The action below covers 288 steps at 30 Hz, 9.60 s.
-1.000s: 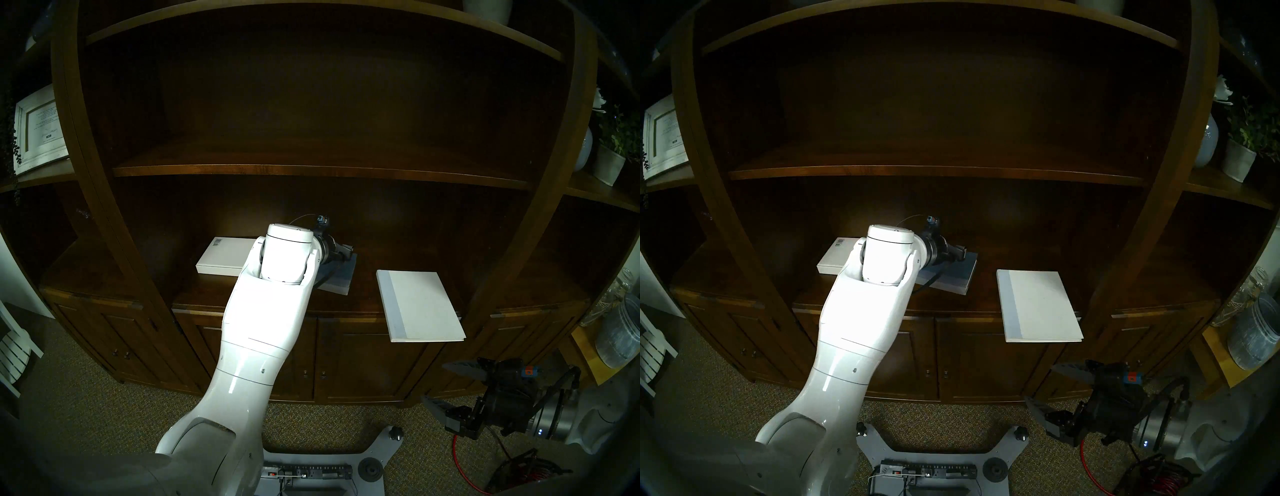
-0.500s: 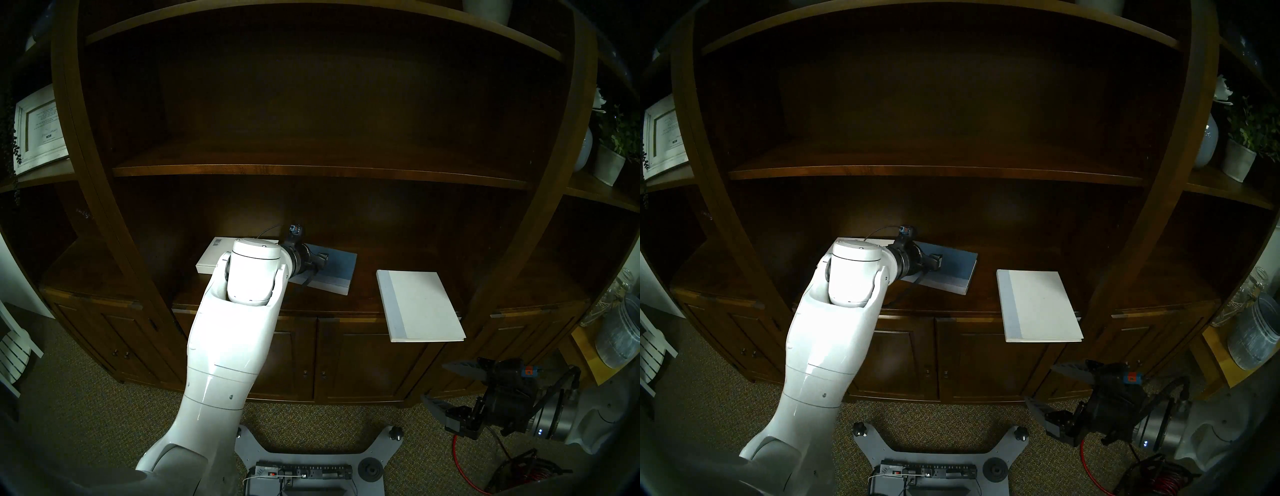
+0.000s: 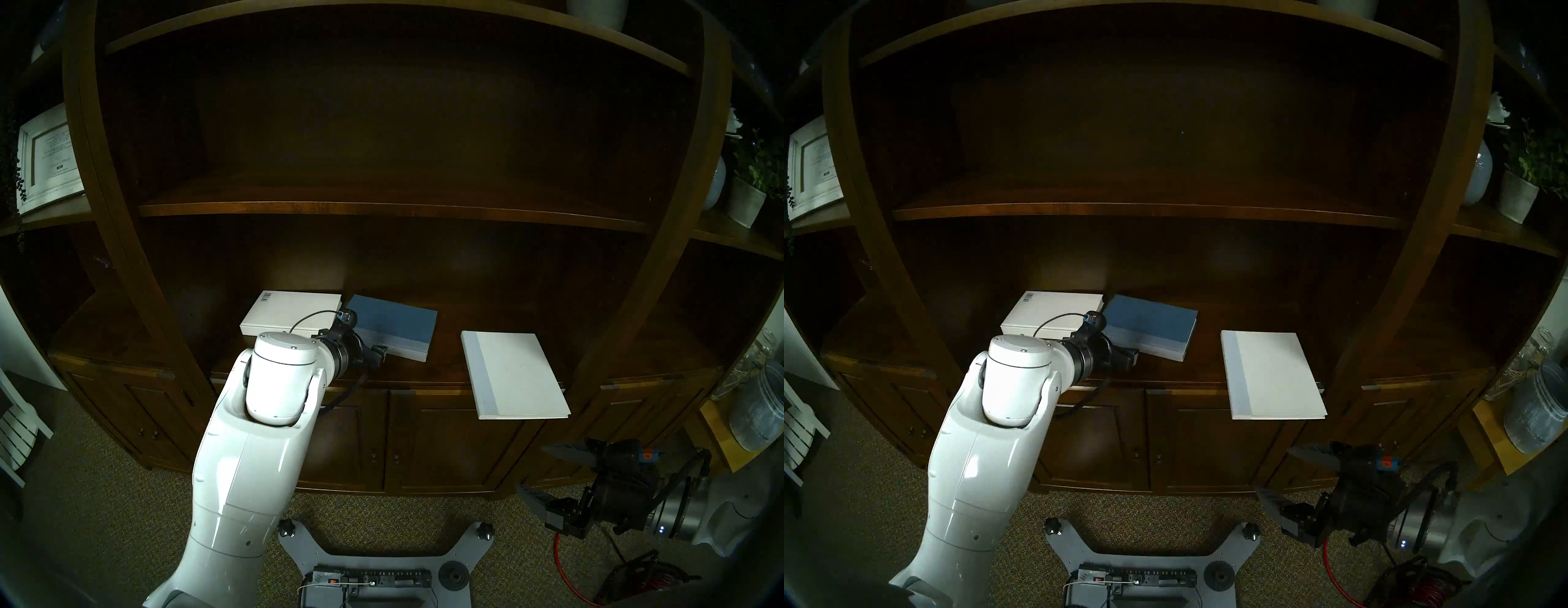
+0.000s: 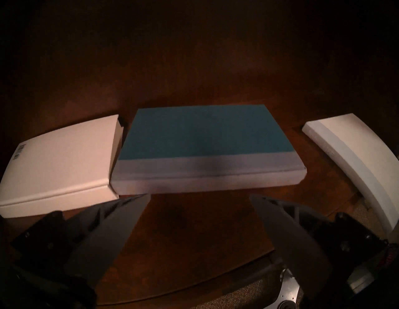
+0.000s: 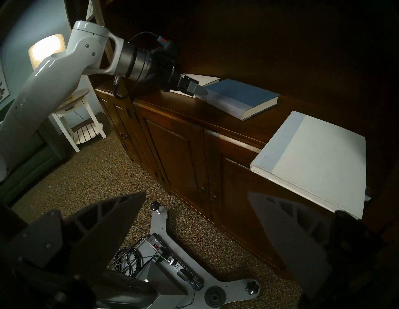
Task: Close the books and align them horizontally on the shelf
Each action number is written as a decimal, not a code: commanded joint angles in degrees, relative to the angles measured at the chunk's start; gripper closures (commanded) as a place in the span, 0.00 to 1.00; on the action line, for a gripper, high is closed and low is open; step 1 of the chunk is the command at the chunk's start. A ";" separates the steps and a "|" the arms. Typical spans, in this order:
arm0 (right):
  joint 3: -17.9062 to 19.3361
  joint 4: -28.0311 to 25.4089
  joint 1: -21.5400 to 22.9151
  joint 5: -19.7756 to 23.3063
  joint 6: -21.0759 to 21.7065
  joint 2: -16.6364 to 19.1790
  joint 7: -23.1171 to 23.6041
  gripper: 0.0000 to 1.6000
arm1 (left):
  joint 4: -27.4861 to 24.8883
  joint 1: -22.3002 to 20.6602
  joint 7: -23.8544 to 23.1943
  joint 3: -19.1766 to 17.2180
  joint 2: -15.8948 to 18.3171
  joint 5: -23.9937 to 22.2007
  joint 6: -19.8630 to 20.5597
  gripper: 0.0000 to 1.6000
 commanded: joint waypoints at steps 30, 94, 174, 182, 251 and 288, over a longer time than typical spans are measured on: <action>-0.18 -0.23 0.47 -0.33 -1.24 0.16 -0.25 0.00 | 0.25 -3.48 1.59 3.51 -2.16 2.98 -0.18 0.00; -0.26 -0.23 0.48 -0.64 -1.25 0.25 -0.54 0.00 | 30.16 -25.51 16.41 2.01 -17.11 0.02 -0.18 0.00; -0.37 -0.23 0.52 -0.80 -1.41 0.29 -0.69 0.00 | -0.05 -16.49 -28.40 4.82 17.91 -13.61 -0.92 0.00; -0.41 -0.23 0.53 -0.84 -1.47 0.30 -0.71 0.00 | 0.99 -17.62 -30.63 5.25 19.43 -13.55 -1.79 0.00; 31.35 1.85 0.19 37.59 47.05 14.45 -19.92 0.00 | 2.48 -19.07 -34.65 5.83 20.66 -12.95 -3.18 0.00; 56.10 13.56 -10.88 43.97 74.55 26.22 -23.38 0.00 | 2.64 -19.20 -35.04 5.83 20.66 -12.81 -3.32 0.00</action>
